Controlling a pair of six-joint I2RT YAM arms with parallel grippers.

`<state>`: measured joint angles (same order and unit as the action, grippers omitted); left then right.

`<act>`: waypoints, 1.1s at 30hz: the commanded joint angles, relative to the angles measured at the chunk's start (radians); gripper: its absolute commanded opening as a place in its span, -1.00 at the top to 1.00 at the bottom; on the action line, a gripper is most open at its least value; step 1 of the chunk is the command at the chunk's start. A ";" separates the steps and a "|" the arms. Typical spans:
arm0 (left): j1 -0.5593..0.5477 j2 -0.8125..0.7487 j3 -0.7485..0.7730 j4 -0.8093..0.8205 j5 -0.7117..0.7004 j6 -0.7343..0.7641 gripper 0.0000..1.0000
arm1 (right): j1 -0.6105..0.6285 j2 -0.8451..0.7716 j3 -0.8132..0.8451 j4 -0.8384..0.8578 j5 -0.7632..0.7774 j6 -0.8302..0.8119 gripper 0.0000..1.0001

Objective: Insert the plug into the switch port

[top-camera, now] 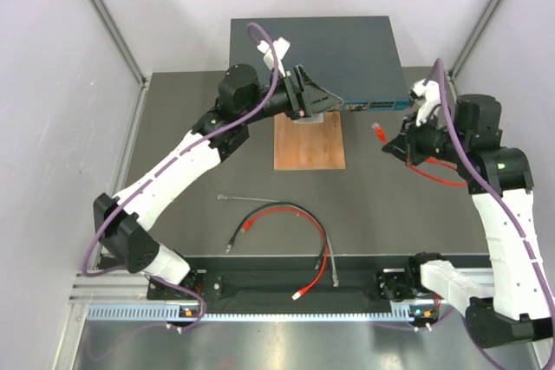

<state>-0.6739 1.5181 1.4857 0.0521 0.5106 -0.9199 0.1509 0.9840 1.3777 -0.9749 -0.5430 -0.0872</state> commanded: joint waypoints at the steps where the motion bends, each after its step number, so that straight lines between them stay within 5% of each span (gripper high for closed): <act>1: -0.003 -0.081 0.047 -0.047 -0.056 0.176 -0.57 | -0.079 -0.004 0.066 -0.099 0.075 -0.008 1.00; 12: 0.056 -0.027 0.150 -0.310 -0.089 0.279 -0.72 | -0.120 0.091 0.064 -0.013 0.201 0.007 1.00; 33: 0.111 -0.018 0.137 -0.333 -0.095 0.331 -0.74 | -0.037 0.188 0.084 0.133 0.366 0.078 1.00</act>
<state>-0.5694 1.5017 1.5990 -0.3157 0.4248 -0.5991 0.1074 1.1721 1.4097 -0.9024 -0.2245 -0.0307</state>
